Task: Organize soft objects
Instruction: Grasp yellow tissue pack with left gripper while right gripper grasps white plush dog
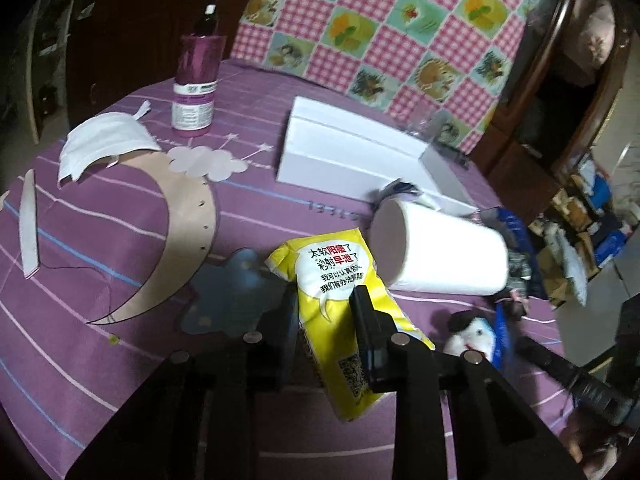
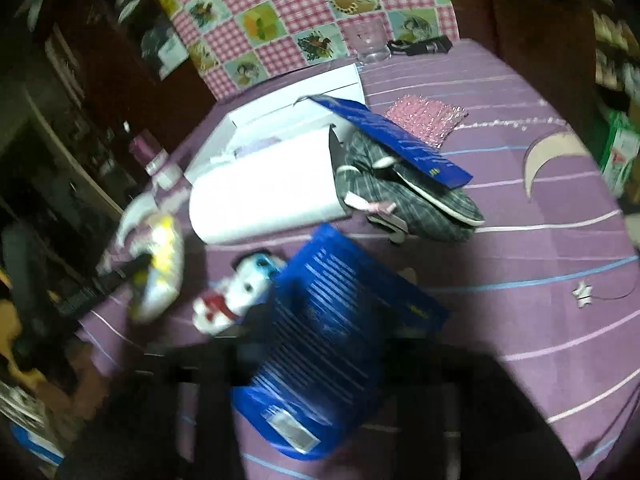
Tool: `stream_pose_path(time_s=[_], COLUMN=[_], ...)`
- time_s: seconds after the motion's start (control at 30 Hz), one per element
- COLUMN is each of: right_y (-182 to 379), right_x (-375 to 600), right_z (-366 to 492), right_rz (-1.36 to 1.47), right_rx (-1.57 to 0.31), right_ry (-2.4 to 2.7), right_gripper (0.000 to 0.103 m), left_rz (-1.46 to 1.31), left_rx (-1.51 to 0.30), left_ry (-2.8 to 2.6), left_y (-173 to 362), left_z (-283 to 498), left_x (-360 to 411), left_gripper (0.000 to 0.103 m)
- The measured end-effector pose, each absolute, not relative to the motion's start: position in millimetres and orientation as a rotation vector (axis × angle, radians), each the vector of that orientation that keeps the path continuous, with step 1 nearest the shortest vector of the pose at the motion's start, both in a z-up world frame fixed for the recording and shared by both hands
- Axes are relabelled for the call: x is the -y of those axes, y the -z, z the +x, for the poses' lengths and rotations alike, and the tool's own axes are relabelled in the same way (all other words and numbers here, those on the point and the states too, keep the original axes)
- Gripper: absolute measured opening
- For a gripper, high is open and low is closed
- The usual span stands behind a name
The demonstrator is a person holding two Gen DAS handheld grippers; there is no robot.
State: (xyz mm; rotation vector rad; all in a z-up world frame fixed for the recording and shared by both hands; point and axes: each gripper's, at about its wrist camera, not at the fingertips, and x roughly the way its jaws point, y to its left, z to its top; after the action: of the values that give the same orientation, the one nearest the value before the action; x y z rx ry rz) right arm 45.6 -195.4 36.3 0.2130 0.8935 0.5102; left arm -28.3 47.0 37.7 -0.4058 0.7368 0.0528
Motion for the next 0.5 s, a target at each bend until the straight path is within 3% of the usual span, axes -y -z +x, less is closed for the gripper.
stream_pose_path(time_s=[0.5], right_y=[-59.9], right_x=[138.4], right_z=[36.9], right_rz=[-0.036], right_rx=[-0.843], right_ry=[-0.575], right_gripper=[0.062], left_rz=[-0.312], left_rx=[-0.632], left_ry=[-0.113], left_y=[-45.0], left_z=[-35.2], left_x=[-39.7], left_gripper=[0.025])
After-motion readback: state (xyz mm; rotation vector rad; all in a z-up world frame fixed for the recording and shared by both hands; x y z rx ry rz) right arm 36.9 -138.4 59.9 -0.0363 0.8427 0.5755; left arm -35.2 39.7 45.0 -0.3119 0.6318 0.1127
